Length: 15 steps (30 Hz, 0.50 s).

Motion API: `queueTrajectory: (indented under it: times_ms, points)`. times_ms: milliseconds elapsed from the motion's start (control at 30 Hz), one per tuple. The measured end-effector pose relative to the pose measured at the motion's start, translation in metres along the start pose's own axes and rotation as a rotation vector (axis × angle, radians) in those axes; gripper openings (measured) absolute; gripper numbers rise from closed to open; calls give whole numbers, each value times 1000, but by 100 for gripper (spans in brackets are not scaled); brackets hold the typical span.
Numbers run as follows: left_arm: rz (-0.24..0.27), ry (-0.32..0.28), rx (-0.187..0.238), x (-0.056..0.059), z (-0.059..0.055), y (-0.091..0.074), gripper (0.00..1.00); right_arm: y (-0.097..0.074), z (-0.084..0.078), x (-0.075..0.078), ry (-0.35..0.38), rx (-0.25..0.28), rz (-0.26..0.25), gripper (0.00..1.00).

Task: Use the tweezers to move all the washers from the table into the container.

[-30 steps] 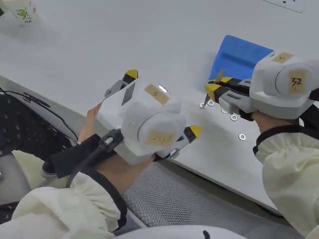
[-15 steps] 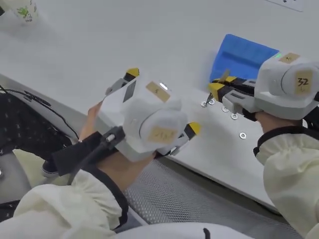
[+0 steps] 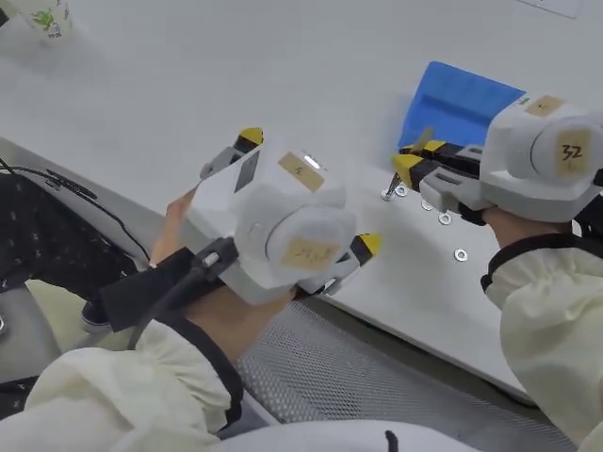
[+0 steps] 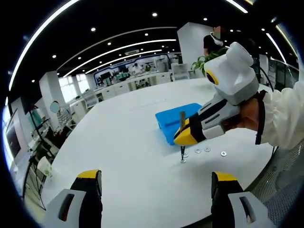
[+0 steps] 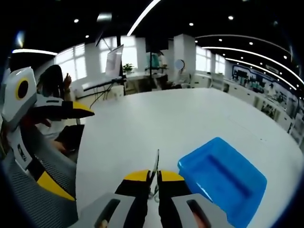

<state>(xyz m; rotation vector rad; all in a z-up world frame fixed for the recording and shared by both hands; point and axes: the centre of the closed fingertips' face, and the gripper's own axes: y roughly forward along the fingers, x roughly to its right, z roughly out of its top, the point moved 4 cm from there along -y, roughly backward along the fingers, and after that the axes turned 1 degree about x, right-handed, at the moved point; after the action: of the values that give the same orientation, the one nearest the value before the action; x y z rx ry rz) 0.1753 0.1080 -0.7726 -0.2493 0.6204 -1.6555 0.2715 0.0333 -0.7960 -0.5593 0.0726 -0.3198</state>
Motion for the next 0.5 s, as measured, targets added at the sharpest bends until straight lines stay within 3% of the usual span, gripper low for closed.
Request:
queueTrajectory:
  times_ms: [233,500]
  points:
    - [-7,-7,4,1,1,1,99,0,-2,-4,-72,-1,9,2]
    - [-11,-14,14,1,2,0,99,0,-1,-2,-2,-8,7,1]
